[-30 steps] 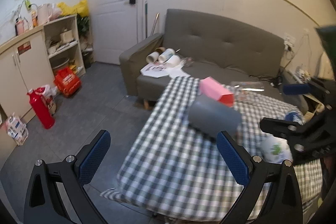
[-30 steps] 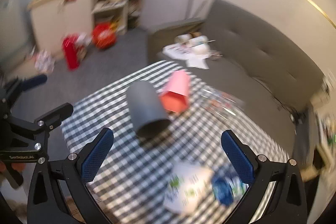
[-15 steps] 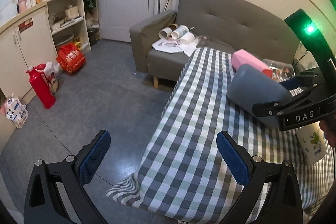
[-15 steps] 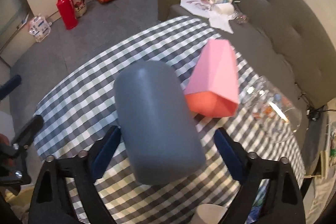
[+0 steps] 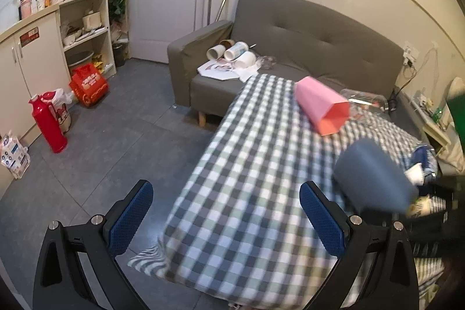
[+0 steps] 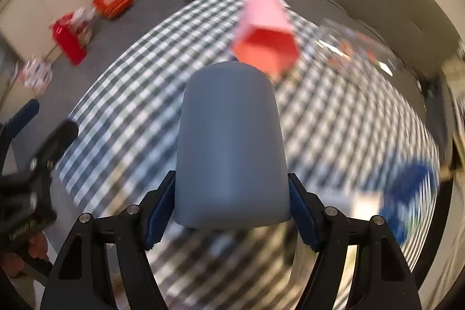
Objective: Flip cup upside down
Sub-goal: 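Lift the gray cylinder with the right tool while the left tool grasps it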
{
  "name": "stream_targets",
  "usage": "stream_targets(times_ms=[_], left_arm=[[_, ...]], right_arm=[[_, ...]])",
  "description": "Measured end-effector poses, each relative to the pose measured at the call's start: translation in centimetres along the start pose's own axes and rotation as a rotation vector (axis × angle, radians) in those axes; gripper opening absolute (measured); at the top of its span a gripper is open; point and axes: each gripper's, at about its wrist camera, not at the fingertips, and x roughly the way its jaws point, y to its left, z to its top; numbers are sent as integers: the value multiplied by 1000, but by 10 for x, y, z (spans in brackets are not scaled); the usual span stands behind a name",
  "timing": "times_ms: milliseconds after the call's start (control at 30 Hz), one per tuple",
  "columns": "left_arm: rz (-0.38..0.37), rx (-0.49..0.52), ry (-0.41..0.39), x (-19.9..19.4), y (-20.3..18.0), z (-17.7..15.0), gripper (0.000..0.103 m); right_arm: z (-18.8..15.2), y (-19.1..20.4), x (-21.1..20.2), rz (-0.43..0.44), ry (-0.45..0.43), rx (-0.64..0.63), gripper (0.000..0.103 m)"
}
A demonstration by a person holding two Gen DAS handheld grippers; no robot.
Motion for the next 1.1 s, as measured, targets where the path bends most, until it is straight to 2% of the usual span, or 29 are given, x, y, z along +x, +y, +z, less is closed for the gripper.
stream_targets(times_ms=[133,267,400,667,700,767,900,1100], left_arm=[[-18,9,-17,-12,-12,0,103],[-32,19,-26,-23,-19,-1,103],[-26,39,-31,-30,-20,-1,103],[-21,38,-10,-33,-21,-4,103],[-18,42,-6,-33,-23,-3,103],[-16,50,-4,-35,-25,-2,103],[10,73,8,-39,-37,5,103],[-25,117,59,-49,-75,14,103]], right_arm=[[-39,-3,-15,-12,2,99,72],[-62,0,-22,-28,-5,180,72],[-63,3,-21,-36,-6,234,72],[-66,2,-18,-19,-39,214,73],[-66,1,-19,-17,-46,214,76],[-70,-3,-28,-7,-80,222,83],[-77,-12,-53,27,-163,210,85],[-91,-39,-91,18,-255,191,85]])
